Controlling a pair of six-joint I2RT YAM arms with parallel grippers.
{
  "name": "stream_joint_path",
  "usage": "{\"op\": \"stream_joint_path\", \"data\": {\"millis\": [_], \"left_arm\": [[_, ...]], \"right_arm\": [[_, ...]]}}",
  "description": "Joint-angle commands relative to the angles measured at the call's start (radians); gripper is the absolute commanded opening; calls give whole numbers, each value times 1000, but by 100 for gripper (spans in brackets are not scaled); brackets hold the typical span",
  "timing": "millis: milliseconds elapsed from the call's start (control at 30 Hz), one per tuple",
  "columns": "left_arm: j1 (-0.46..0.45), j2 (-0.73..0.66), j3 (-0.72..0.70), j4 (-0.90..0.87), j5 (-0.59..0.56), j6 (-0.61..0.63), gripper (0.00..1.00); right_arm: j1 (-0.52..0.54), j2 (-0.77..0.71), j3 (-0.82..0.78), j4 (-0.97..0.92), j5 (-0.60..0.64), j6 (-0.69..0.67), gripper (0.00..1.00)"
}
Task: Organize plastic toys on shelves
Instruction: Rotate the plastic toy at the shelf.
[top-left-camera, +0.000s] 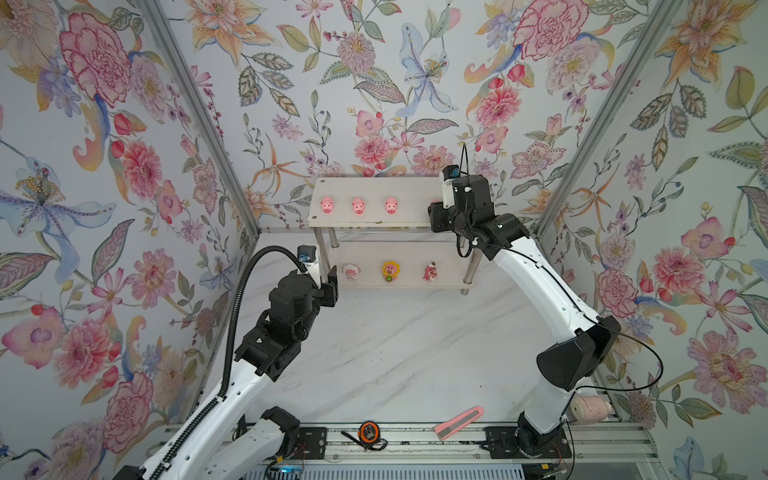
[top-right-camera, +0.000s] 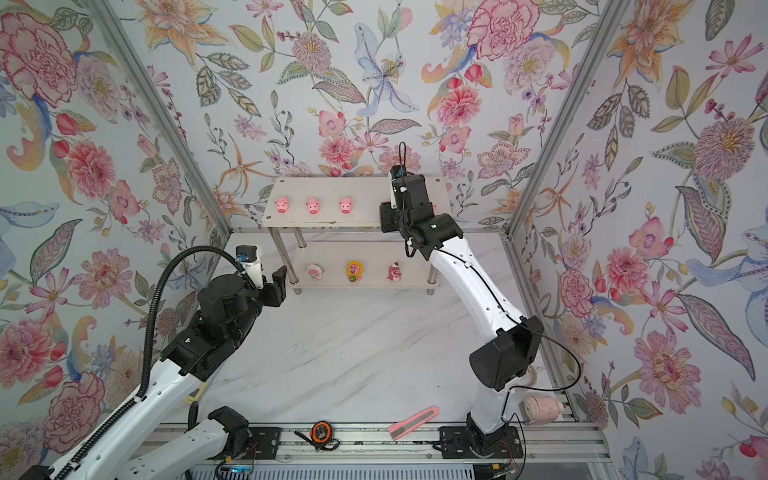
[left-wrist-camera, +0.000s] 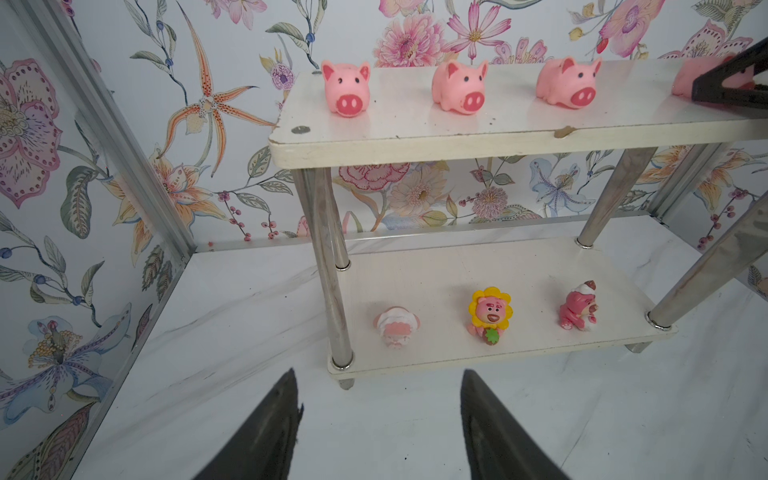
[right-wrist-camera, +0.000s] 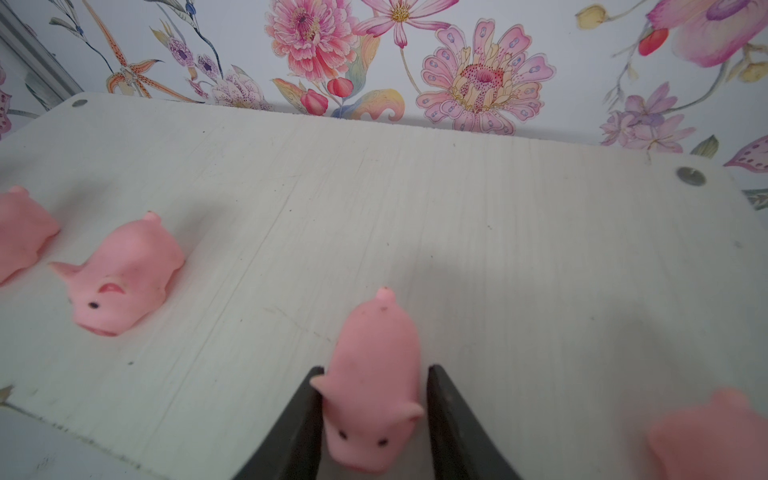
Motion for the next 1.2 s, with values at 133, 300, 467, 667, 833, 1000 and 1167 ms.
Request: {"op": "stream_joint_path", "data": {"millis": [133, 300, 467, 667, 833, 1000, 1167], "left_arm": [[14, -15, -7, -1, 12, -4, 64], [17, -19, -4, -6, 7, 1, 64], [19, -25, 1, -10, 12, 3, 64], [19, -34, 3, -20, 15, 4, 64], [20, -43, 5, -24, 17, 4, 64], [20, -48, 0, -24, 18, 7, 64], [19, -37, 2, -16, 26, 7, 64]], "right_arm": [[9, -29, 26, -29, -15, 13, 58], [61, -54, 68, -36, 28, -15, 61], [166, -42, 140, -42, 113, -71, 63], [249, 34, 260, -69, 186, -125, 66], [249, 83, 296, -88, 217, -132, 66], [180, 67, 235, -125, 213, -74, 70], [115, 33, 149, -138, 148, -23, 76]]}}
